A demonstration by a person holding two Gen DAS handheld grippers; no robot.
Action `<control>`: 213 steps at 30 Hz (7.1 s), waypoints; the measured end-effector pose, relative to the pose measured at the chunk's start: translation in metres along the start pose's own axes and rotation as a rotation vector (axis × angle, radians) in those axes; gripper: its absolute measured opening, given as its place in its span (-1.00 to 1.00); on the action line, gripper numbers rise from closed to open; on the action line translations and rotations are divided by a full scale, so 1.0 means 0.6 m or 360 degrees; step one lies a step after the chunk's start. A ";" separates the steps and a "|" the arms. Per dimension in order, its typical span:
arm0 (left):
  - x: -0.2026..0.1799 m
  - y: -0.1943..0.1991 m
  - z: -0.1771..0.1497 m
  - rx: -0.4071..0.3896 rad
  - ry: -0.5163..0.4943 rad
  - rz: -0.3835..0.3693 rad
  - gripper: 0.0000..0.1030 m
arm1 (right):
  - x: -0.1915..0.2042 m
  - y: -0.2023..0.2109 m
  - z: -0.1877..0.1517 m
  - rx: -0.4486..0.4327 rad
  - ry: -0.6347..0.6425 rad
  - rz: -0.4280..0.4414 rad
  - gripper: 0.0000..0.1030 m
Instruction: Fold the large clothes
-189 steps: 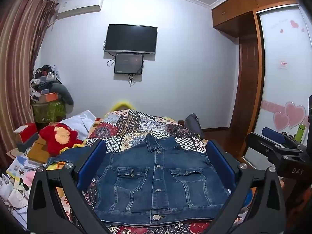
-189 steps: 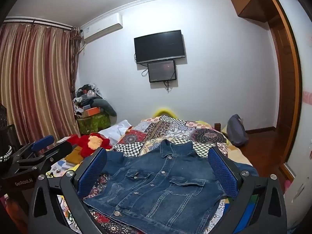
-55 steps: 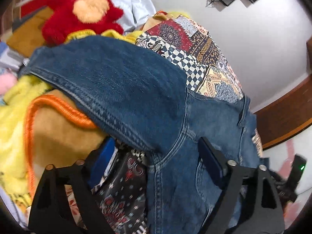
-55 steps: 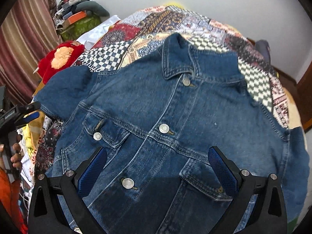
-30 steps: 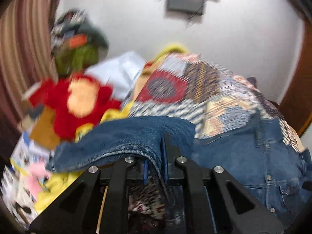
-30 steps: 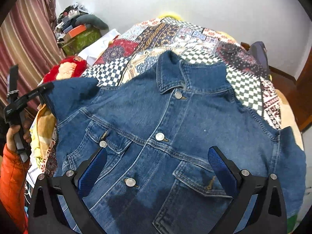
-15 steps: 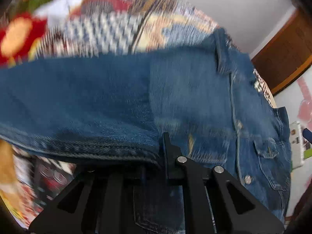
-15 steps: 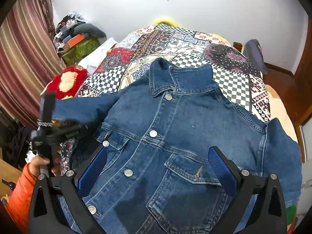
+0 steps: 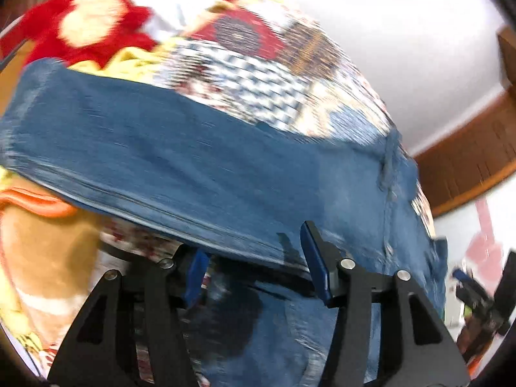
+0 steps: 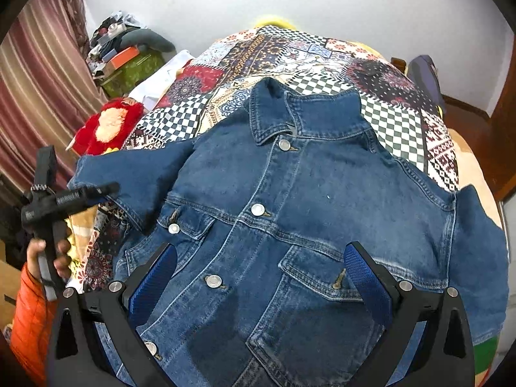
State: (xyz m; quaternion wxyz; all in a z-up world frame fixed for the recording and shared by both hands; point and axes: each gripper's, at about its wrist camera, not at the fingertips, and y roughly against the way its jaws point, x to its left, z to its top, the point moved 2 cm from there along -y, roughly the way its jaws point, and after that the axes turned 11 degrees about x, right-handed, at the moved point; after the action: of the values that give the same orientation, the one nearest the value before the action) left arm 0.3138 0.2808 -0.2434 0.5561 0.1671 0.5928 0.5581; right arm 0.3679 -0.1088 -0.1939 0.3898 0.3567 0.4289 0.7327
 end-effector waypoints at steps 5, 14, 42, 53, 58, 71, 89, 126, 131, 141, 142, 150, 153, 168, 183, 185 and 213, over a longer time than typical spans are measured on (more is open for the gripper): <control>0.073 0.006 0.022 -0.0068 0.0204 0.0065 0.05 | 0.005 -0.002 0.001 -0.0008 0.0026 -0.0014 1.00; -0.006 0.045 0.034 -0.0324 -0.0024 0.0508 -0.74 | -0.022 -0.006 -0.001 0.0010 -0.0054 -0.0019 1.00; -0.432 -0.155 -0.205 0.0429 -0.1095 0.0076 -0.38 | -0.097 0.047 -0.046 -0.0071 -0.0124 -0.0064 1.00; -0.357 -0.028 -0.217 0.0198 -0.1048 0.0138 0.40 | -0.048 0.062 -0.020 -0.0098 -0.0013 -0.0052 1.00; -0.282 0.040 -0.189 -0.0027 -0.0951 0.0292 0.68 | 0.026 0.046 0.009 -0.0079 0.0161 -0.0030 1.00; -0.092 0.000 -0.137 0.0044 -0.0582 0.0423 0.69 | 0.163 -0.148 0.038 0.0361 0.0491 -0.0003 0.99; -0.024 -0.123 -0.112 0.0225 -0.0406 0.0383 0.82 | 0.160 -0.177 0.054 0.0256 0.0571 -0.0061 -0.61; -0.294 -0.124 -0.166 0.0264 -0.0908 0.0414 0.84 | -0.206 -0.049 -0.070 0.0104 -0.0100 -0.0303 -0.80; -0.289 -0.154 -0.180 0.0321 -0.0925 0.0419 0.85 | -0.232 -0.021 -0.068 0.0129 -0.0108 -0.0419 -0.79; -0.308 -0.078 -0.157 0.0126 -0.1018 0.0457 0.85 | -0.137 0.032 0.028 0.0019 0.0049 -0.0106 -0.79; -0.310 -0.065 -0.146 0.0092 -0.1006 0.0445 0.85 | -0.114 0.020 0.042 0.0036 0.0107 -0.0078 -0.79; -0.298 -0.076 -0.084 0.0065 -0.0915 0.0452 0.87 | -0.004 -0.122 0.081 0.0296 0.0410 -0.0079 -0.79; -0.285 -0.114 -0.082 0.0143 -0.0908 0.0455 0.87 | -0.001 -0.180 0.078 0.0403 0.0457 -0.0186 -0.79; -0.306 -0.155 -0.127 0.0202 -0.1049 0.0555 0.88 | -0.085 -0.165 0.067 0.0332 0.0352 -0.0413 0.85; -0.466 0.020 -0.169 -0.0249 -0.1194 0.0408 0.93 | -0.199 0.140 0.000 -0.0153 -0.0132 -0.0173 0.87; -0.492 0.035 -0.182 -0.0298 -0.1226 0.0380 0.97 | -0.225 0.180 -0.020 -0.0231 -0.0211 -0.0182 0.87; -0.484 -0.251 -0.211 0.0434 -0.0871 0.0295 0.99 | -0.580 0.103 -0.330 -0.0105 -0.1435 0.0397 0.86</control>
State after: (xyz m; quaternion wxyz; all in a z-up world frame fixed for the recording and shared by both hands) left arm 0.3647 -0.0655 -0.2646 0.6142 0.4374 0.4727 0.4561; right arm 0.3355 -0.5036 -0.2782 0.4573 0.6757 0.1469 0.5592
